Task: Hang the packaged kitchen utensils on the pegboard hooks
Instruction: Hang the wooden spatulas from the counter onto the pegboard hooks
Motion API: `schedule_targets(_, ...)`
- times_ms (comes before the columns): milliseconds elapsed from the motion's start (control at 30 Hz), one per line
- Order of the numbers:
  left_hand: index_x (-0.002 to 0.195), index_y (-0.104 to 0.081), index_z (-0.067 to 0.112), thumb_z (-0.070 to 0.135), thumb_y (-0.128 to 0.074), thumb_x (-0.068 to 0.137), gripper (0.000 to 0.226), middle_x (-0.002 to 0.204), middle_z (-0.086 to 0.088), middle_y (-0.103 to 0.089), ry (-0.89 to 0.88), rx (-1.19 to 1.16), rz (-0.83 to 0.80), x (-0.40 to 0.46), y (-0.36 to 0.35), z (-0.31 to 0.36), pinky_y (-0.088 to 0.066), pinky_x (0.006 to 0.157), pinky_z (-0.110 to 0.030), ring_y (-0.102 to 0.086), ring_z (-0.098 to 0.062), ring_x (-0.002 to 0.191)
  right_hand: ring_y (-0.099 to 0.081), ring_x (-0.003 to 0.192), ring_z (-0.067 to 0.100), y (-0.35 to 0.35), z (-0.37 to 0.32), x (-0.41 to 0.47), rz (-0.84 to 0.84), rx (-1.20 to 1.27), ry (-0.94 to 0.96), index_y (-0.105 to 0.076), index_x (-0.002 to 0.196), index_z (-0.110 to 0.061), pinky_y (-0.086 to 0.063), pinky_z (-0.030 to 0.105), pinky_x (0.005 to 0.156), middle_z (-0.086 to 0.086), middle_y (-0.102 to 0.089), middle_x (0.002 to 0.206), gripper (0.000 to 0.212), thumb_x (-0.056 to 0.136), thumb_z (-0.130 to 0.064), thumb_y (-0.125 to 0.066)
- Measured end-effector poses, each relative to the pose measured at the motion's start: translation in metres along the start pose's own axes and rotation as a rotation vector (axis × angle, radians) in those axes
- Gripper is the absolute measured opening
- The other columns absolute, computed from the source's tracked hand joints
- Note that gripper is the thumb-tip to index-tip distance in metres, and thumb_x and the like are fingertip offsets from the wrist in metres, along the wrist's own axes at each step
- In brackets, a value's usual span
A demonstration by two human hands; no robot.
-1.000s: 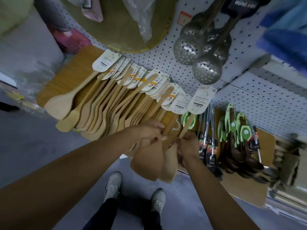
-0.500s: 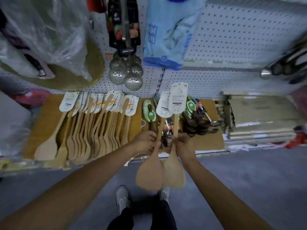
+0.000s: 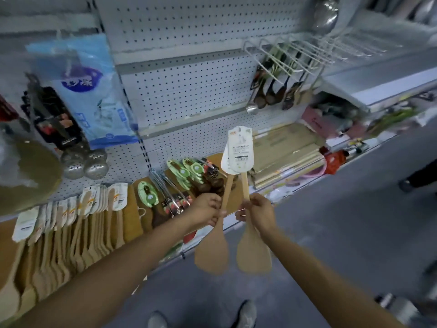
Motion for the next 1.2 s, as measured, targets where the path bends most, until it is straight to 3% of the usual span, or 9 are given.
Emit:
schedule_targets(67, 0.088, -0.054, 0.006, 0.001, -0.064, 0.094, 0.013, 0.051, 0.008, -0.059, -0.057, 0.077, 0.013, 0.012, -0.033, 0.029, -0.049, 0.042, -0.020, -0.054, -0.007, 0.039, -0.062, 0.062, 0.031, 0.041, -0.012, 0.004, 0.042, 0.008, 0.065, -0.054, 0.082, 0.001, -0.058, 0.041, 0.060, 0.019, -0.058, 0.067, 0.017, 0.097, -0.006, -0.055)
schedule_targets(133, 0.093, -0.055, 0.003, 0.008, -0.064, 0.096, 0.010, 0.065, -0.002, -0.067, -0.129, 0.146, 0.036, 0.023, -0.067, 0.060, -0.053, 0.044, -0.021, -0.059, -0.005, 0.040, -0.063, 0.063, 0.034, 0.085, -0.026, 0.006, 0.086, -0.001, 0.139, -0.055, 0.086, 0.004, -0.060, 0.045, 0.063, 0.016, -0.059, 0.065, 0.018, 0.097, -0.010, -0.056)
schedule_targets(333, 0.099, -0.056, 0.005, 0.010, -0.067, 0.094, 0.012, 0.077, -0.001, -0.066, -0.366, 0.254, 0.078, 0.059, -0.161, 0.143, -0.056, 0.051, -0.023, -0.063, -0.003, 0.052, -0.067, 0.069, 0.032, 0.215, -0.070, 0.020, 0.145, 0.021, 0.318, -0.056, 0.105, -0.002, -0.061, 0.044, 0.069, 0.020, -0.063, 0.074, 0.010, 0.097, -0.008, -0.056)
schedule_targets(433, 0.100, -0.056, 0.017, 0.009, -0.071, 0.090, 0.020, 0.087, -0.003, -0.067, -0.428, 0.228, 0.115, 0.076, -0.199, 0.176, -0.057, 0.052, -0.030, -0.067, -0.011, 0.055, -0.069, 0.068, 0.030, 0.268, -0.084, 0.028, 0.202, 0.057, 0.311, -0.053, 0.107, 0.004, -0.062, 0.043, 0.069, 0.018, -0.063, 0.075, 0.015, 0.098, -0.008, -0.055)
schedule_targets(533, 0.098, -0.055, 0.024, 0.010, -0.073, 0.089, 0.025, 0.095, -0.004, -0.067, -0.474, 0.210, 0.151, 0.090, -0.231, 0.203, -0.054, 0.049, -0.025, -0.066, -0.013, 0.057, -0.068, 0.068, 0.029, 0.310, -0.094, 0.038, 0.222, 0.067, 0.323, -0.053, 0.104, 0.006, -0.061, 0.047, 0.069, 0.015, -0.063, 0.073, 0.014, 0.098, -0.007, -0.054)
schedule_targets(633, 0.093, -0.058, 0.025, 0.016, -0.072, 0.091, 0.017, 0.095, -0.004, -0.068, -0.515, 0.190, 0.148, 0.108, -0.256, 0.221, -0.059, 0.055, -0.032, -0.069, -0.017, 0.064, -0.069, 0.071, 0.033, 0.343, -0.100, 0.051, 0.236, 0.075, 0.339, -0.053, 0.100, 0.006, -0.061, 0.050, 0.071, 0.018, -0.065, 0.077, 0.015, 0.099, -0.009, -0.054)
schedule_targets(767, 0.093, -0.063, 0.016, 0.019, -0.068, 0.094, 0.006, 0.086, -0.002, -0.072, -0.552, 0.193, 0.117, 0.136, -0.282, 0.237, -0.062, 0.062, -0.035, -0.073, -0.017, 0.073, -0.071, 0.071, 0.028, 0.375, -0.106, 0.072, 0.265, 0.093, 0.366, -0.053, 0.099, 0.006, -0.062, 0.040, 0.067, 0.023, -0.065, 0.083, 0.018, 0.099, -0.012, -0.055)
schedule_targets(967, 0.088, -0.063, 0.021, 0.017, -0.069, 0.093, 0.008, 0.087, -0.003, -0.072, -0.597, 0.203, 0.107, 0.194, -0.305, 0.263, -0.059, 0.061, -0.027, -0.074, -0.012, 0.074, -0.071, 0.078, 0.036, 0.417, -0.109, 0.126, 0.278, 0.088, 0.385, -0.057, 0.098, -0.004, -0.060, 0.047, 0.076, 0.026, -0.065, 0.089, 0.008, 0.099, -0.011, -0.054)
schedule_targets(1200, 0.084, -0.066, 0.029, 0.019, -0.073, 0.086, 0.012, 0.085, 0.001, -0.074, -0.558, 0.255, 0.096, 0.295, -0.329, 0.305, -0.063, 0.072, -0.050, -0.076, -0.022, 0.077, -0.069, 0.075, 0.029, 0.470, -0.128, 0.210, 0.301, 0.063, 0.367, -0.060, 0.101, 0.003, -0.059, 0.034, 0.070, 0.028, -0.067, 0.088, 0.014, 0.098, -0.010, -0.055)
Point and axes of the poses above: each hand's wrist, its own x-axis towards the middle knuckle, its own y-axis out of the back of the hand, z = x × y, the point moved 1 cm from there along x, towards the middle knuckle
